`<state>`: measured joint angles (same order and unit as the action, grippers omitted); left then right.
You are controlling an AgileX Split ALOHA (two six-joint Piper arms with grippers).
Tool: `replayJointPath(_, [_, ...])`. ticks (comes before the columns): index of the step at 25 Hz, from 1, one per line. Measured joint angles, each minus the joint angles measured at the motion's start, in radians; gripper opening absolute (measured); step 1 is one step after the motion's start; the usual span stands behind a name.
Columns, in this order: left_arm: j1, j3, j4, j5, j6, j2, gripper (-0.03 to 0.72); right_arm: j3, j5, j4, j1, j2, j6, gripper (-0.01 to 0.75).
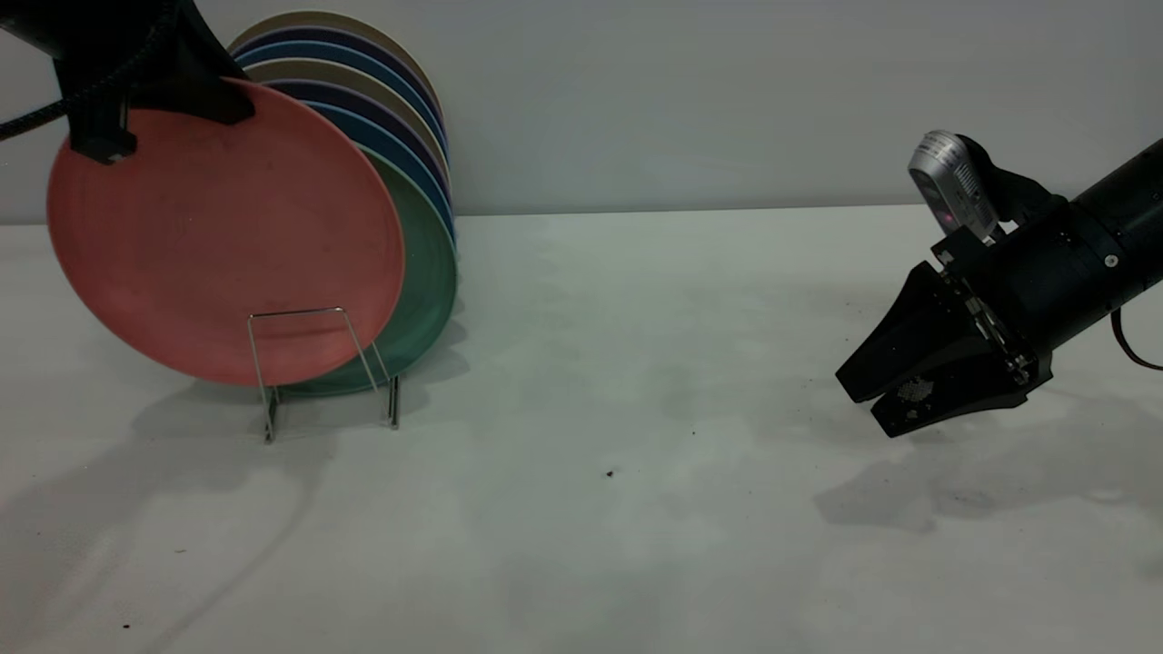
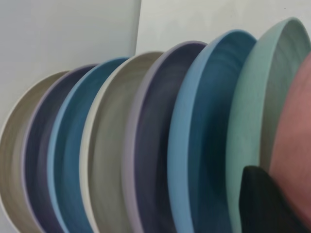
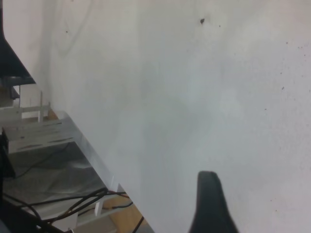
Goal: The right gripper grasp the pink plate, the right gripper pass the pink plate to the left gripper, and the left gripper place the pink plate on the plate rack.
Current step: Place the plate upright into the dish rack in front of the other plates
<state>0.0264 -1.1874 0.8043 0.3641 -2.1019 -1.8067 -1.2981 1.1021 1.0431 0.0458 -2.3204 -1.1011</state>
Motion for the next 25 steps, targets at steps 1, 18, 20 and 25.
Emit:
replayJointPath(1, [0.0,0.0,0.0,0.005,0.0,0.0,0.174,0.0,0.0,-0.001,0.0,0.0,0.0,0.533])
replayJointPath(18, [0.0,0.0,0.011,0.114,0.001,0.0,0.271,0.0,-0.002,-0.001,0.0,0.0,0.001,0.533])
replayJointPath(20, [0.0,0.0,0.035,0.133,0.001,0.0,0.304,0.0,-0.002,-0.001,0.0,0.0,0.001,0.533])
replayJointPath(25, [0.0,-0.003,0.071,0.15,0.066,0.0,0.438,0.0,-0.002,-0.001,0.0,0.0,0.002,0.533])
